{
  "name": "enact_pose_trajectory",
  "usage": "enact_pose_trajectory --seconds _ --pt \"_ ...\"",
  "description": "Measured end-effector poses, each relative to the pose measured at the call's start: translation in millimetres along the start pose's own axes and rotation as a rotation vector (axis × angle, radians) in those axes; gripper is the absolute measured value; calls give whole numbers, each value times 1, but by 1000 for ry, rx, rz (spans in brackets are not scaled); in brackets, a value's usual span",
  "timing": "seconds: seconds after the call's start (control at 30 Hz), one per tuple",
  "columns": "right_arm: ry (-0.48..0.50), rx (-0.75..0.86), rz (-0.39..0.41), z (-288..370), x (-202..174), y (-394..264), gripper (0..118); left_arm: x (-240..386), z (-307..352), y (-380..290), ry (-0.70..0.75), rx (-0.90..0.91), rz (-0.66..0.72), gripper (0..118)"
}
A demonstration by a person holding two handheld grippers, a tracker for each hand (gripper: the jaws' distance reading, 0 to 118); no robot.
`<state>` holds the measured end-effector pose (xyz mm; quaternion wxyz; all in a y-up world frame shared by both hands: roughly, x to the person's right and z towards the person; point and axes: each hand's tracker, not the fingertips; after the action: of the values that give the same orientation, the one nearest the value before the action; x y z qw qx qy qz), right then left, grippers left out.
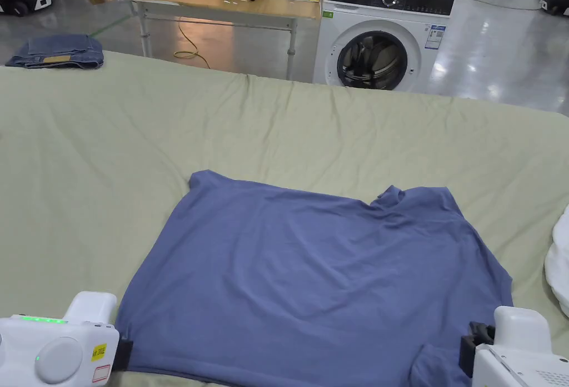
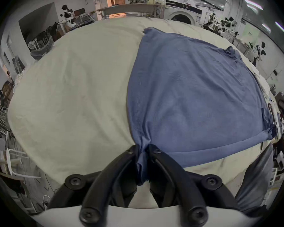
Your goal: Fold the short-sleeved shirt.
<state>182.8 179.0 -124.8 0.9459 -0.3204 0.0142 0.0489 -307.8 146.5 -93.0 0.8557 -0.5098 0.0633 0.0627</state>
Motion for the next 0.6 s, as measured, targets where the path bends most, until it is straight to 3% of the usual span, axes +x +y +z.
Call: enact_pose_trajectory --seconds 0.13,0.2,0.23,0.27,0.47,0.6 --pt "-23 -117 24 4 15 -4 4 0 -1 0 -6 0 4 6" --pt "-28 -147 25 8 22 -10 31 0 -1 0 -6 0 4 6" --pt "-20 -184 31 9 27 -13 53 -1 -2 0 -7 1 6 6" --pt "-11 -215 31 9 31 -16 63 -1 -2 0 -7 1 7 6" --pt "-28 -334 33 -3 46 -43 65 0 -1 -1 -4 2 7 6" --pt "20 -470 -7 -27 51 -66 65 1 -1 -2 -4 2 11 6"
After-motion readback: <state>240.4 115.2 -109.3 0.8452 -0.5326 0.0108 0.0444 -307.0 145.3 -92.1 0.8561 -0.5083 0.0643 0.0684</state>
